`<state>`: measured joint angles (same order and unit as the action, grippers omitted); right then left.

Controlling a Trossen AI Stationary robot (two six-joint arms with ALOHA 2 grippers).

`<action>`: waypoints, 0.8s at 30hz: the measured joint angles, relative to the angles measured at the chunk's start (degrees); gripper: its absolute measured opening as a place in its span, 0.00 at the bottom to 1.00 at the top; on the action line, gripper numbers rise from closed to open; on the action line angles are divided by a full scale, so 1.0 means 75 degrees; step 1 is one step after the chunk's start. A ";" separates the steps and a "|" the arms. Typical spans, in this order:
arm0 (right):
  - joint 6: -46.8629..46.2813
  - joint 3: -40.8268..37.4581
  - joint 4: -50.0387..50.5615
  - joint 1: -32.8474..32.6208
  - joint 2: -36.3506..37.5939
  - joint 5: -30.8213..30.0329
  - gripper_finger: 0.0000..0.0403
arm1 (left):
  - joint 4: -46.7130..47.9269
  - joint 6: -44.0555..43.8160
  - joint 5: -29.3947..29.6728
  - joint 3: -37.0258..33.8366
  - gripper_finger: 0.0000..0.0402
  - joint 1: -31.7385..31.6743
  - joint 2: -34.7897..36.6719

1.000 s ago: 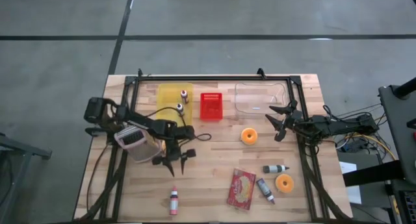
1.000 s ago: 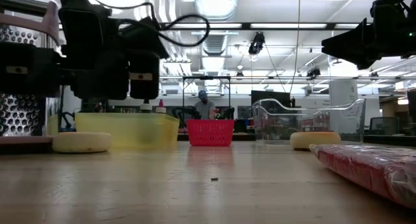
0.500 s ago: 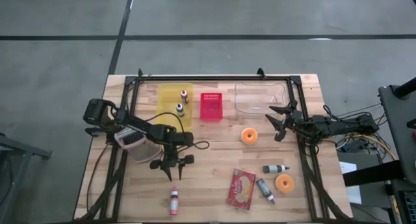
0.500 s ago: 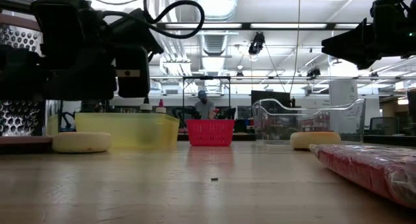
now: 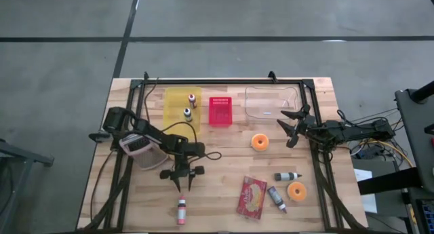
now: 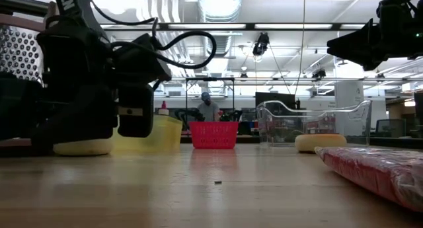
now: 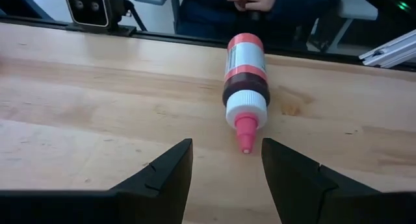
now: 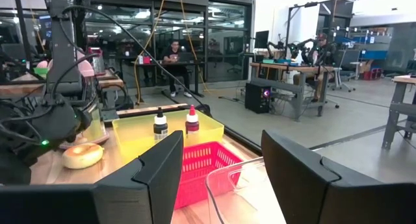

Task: Pick & Place Food Item
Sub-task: Put the pink food coloring bottle into the yellow bin

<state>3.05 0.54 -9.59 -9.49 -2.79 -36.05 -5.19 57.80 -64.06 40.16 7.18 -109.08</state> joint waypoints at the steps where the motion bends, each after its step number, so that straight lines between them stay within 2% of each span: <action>1: 0.0000 0.0001 0.0001 -0.0001 0.0000 0.0000 0.50 | 0.0000 -0.0001 0.0003 0.0000 0.47 0.0023 0.0006; 13: 0.0000 -0.0001 0.0001 -0.0001 0.0000 0.0000 0.50 | -0.0305 -0.0184 0.0835 0.0000 0.47 0.0627 0.0006; 24: 0.0000 -0.0001 -0.0002 0.0002 0.0000 0.0000 0.50 | -0.0396 -0.0622 0.0869 -0.0012 0.47 0.0902 0.0009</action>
<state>3.05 0.54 -9.60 -9.48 -2.79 -36.05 -8.16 53.14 -57.55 40.07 13.95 -109.01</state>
